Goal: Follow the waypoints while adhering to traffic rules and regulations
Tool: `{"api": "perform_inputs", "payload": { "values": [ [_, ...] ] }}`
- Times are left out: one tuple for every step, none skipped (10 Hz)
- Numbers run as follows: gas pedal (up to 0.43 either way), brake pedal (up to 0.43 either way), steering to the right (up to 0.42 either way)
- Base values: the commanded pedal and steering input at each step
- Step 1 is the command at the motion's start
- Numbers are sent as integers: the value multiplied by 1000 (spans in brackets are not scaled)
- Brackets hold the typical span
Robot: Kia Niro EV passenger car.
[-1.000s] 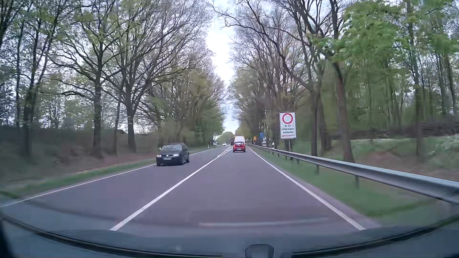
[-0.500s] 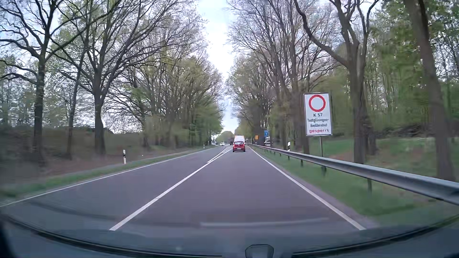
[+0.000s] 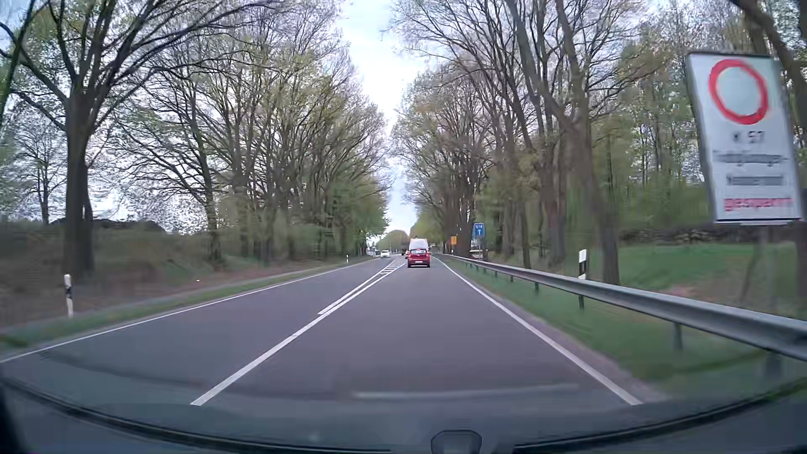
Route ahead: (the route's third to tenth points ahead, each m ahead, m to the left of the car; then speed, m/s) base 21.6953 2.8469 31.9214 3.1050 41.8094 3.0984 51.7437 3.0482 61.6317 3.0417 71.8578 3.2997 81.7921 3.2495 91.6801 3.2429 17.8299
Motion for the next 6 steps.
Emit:
{"api": "perform_inputs", "payload": {
  "values": [
    [0, 0, 0],
    [0, 0, 0],
    [0, 0, 0],
    [0, 0, 0],
    [0, 0, 0],
    [0, 0, 0]
  ]
}}
